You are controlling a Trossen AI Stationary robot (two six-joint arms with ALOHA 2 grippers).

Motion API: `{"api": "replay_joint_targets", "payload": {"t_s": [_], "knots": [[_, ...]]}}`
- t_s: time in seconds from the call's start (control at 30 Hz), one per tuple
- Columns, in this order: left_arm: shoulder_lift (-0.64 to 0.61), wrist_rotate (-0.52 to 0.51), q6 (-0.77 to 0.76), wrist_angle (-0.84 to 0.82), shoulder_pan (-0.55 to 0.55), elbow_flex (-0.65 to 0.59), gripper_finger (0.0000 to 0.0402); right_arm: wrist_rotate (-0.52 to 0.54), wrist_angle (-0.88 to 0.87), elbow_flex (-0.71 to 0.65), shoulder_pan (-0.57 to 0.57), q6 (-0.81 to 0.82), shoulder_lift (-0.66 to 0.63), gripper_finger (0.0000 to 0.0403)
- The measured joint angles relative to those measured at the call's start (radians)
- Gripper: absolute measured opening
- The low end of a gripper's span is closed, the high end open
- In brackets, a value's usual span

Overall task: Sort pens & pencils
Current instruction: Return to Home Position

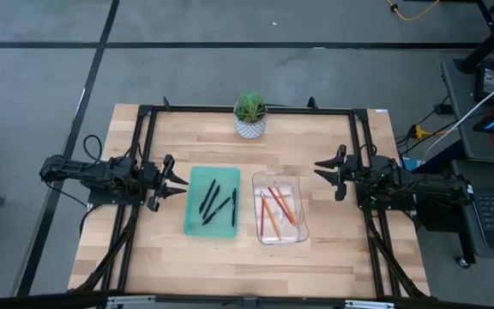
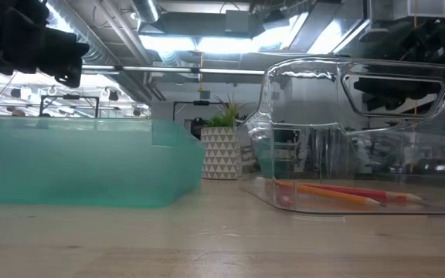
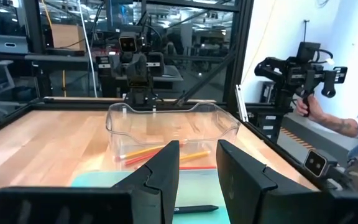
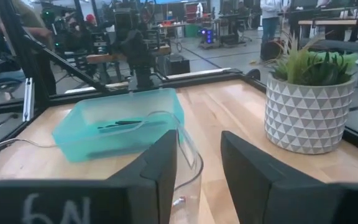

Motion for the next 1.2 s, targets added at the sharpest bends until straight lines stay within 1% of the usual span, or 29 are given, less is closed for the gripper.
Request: {"api": "replay_joint_targets", "payload": {"t_s": [0.17,0.4,0.63,0.83,1.0,1.2], "knots": [[0.0,0.0,-0.014,0.001,0.0,0.0,0.0101,-0.002,-0.001,0.0,0.0,0.005,0.0,0.0126],[0.0,-0.001,-0.028,0.002,0.0,0.0,0.0101,-0.08,-0.016,0.0,0.0,0.026,0.0,0.0126],[0.0,-0.001,-0.028,0.003,0.0,0.0,0.0101,-0.084,-0.016,0.0,0.0,0.049,0.0,0.0126],[0.0,-0.001,-0.028,0.003,0.0,0.0,0.0101,-0.084,-0.015,0.0,0.0,-0.027,0.0,0.0126],[0.0,-0.002,-0.028,0.003,0.0,0.0,0.0101,-0.116,-0.003,0.0,0.0,-0.035,0.0,0.0126],[0.0,-0.002,-0.027,0.003,0.0,0.0,0.0101,-0.118,-0.006,0.0,0.0,-0.091,0.0,0.0126]]}}
